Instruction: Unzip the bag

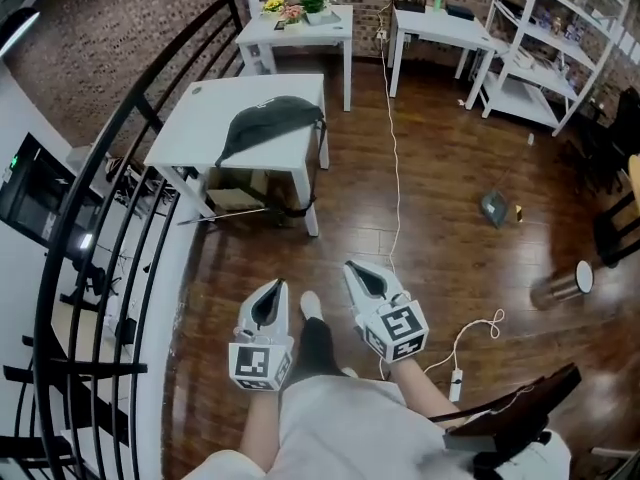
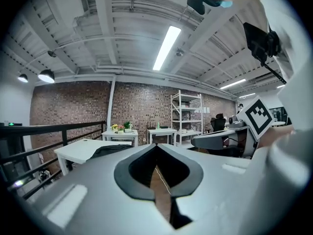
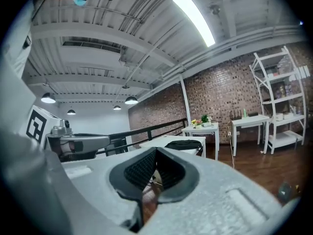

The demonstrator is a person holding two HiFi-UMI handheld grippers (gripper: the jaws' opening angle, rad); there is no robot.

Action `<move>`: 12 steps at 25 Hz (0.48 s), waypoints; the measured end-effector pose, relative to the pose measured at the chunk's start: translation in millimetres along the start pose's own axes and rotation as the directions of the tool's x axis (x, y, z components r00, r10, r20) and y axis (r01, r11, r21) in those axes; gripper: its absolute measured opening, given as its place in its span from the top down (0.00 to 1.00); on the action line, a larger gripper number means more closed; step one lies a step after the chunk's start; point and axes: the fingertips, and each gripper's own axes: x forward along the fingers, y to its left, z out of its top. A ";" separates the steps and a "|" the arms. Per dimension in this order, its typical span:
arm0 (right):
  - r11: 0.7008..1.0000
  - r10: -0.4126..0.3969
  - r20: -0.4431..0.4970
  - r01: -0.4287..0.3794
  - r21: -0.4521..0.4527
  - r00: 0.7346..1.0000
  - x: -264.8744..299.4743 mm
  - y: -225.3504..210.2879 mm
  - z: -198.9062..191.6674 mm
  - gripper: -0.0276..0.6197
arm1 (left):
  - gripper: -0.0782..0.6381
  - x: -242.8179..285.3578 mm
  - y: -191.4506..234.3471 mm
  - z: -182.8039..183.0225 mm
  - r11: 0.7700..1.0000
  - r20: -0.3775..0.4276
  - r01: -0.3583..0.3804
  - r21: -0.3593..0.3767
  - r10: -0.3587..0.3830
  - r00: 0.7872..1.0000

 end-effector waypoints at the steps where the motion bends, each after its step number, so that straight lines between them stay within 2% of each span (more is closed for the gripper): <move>1: 1.000 -0.004 -0.003 0.004 0.001 1.000 16.5 -10.4 -2.0 0.97 | 0.87 18.1 10.2 -3.1 1.000 -0.001 0.005 -0.003 -0.005 1.000; 7: 1.000 -0.024 -0.029 0.024 -0.011 0.999 147.1 -77.8 5.9 0.97 | 0.87 156.1 95.3 -9.5 0.998 -0.005 0.049 -0.029 -0.049 0.999; 12: 0.999 -0.051 -0.021 0.050 -0.008 0.998 265.6 -144.7 46.4 0.97 | 0.87 273.3 163.9 13.3 0.994 -0.009 0.108 -0.028 -0.108 0.994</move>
